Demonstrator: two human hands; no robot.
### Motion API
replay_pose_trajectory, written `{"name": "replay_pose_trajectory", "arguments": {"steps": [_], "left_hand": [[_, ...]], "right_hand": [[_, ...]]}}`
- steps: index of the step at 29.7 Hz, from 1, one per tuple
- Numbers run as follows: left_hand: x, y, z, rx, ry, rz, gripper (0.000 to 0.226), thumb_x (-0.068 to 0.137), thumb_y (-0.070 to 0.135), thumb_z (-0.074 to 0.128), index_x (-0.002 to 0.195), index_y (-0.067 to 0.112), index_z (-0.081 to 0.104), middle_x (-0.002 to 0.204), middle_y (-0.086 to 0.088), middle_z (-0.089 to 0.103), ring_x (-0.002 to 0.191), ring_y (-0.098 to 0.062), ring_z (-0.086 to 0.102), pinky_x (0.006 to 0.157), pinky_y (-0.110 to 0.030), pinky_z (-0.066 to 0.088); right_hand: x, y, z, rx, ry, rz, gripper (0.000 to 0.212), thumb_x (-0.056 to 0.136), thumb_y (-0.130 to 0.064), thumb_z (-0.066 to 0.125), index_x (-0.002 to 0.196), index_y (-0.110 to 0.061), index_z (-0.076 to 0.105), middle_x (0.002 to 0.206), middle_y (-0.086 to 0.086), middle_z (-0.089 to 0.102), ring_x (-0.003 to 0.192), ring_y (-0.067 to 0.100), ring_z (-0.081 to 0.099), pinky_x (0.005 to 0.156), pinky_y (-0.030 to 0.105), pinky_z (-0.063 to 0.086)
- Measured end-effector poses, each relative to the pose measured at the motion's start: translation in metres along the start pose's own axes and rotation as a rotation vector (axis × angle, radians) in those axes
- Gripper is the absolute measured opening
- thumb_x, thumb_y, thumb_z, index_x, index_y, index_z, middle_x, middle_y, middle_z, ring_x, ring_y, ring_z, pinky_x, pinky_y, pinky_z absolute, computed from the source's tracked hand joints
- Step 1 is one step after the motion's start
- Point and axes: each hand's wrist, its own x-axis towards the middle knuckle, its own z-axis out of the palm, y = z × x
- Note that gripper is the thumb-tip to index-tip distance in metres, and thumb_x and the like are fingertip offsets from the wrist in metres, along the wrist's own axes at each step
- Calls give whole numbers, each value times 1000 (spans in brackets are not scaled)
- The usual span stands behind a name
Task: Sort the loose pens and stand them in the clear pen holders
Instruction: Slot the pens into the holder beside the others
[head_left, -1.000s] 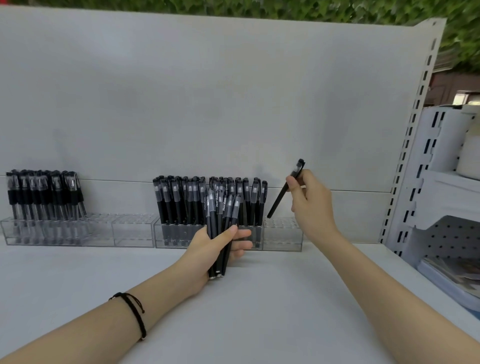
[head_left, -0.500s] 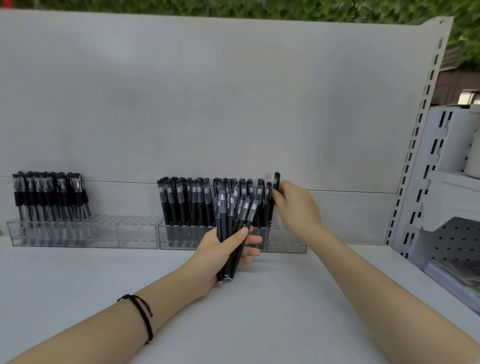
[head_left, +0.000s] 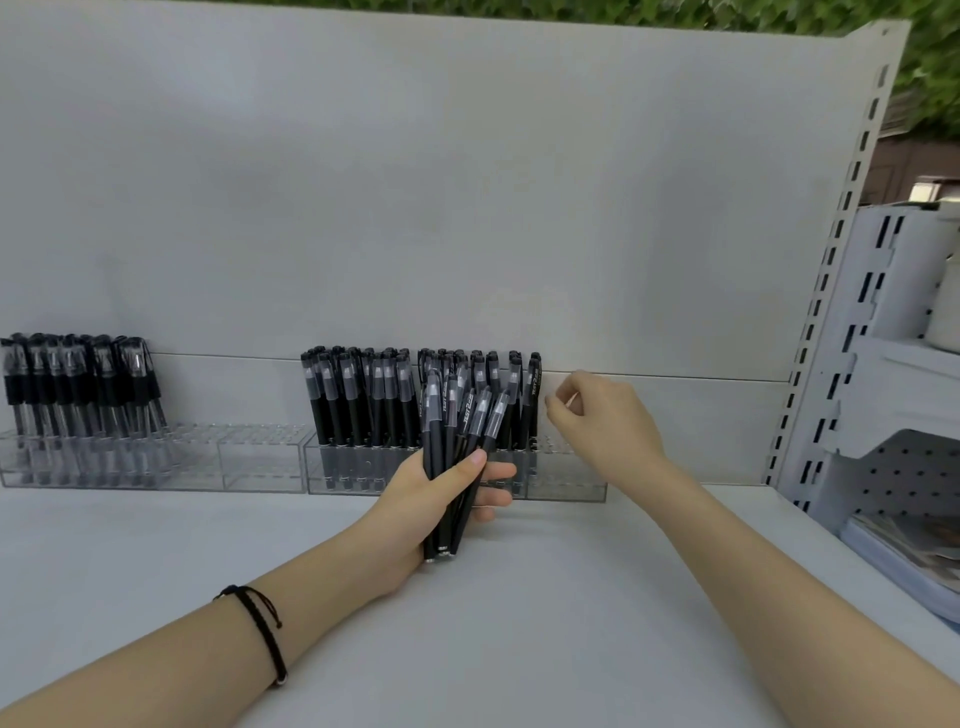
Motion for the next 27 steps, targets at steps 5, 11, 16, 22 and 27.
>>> {"name": "replay_pose_trajectory", "arguments": {"steps": [5,11,16,22,27], "left_hand": [[-1,-1,1,-43,12,18,24,94,17,57,116,9,59,100,-11,75,77,-18,72,69,-28,60],[-1,2,1,-77,6,22,27,94,18,56,120,10,59,103,-14,74,91,-27,73,72,-30,60],[-2,-1,1,-53,20,-40,27,95,24,57,116,8,58,100,-14,75,87,-28,73,70,-34,61],[-1,0,1,18,33,-71,25,94,27,58,114,12,61,83,-12,74,59,-17,65,55,-27,55],[0,-1,0,5,29,-80,26,94,25,59,115,9,60,79,-10,73,56,-15,62,53,-25,53]], "right_hand": [[-15,-21,-3,404,-255,-192,21,89,-35,64,73,-22,68,66,-8,63,61,5,52,61,24,44],[-20,-29,-4,723,-342,-87,11,90,-20,66,85,-11,68,70,-5,64,49,5,48,47,15,37],[-7,-28,-22,1056,-17,189,8,97,-16,55,91,-11,57,80,2,68,40,9,49,33,19,30],[-2,-7,-26,723,303,164,8,97,-21,55,95,-13,55,73,1,69,40,3,47,45,12,38],[-3,-9,-15,568,249,76,9,96,-21,56,99,-12,56,67,-2,61,42,1,50,44,10,37]]}}
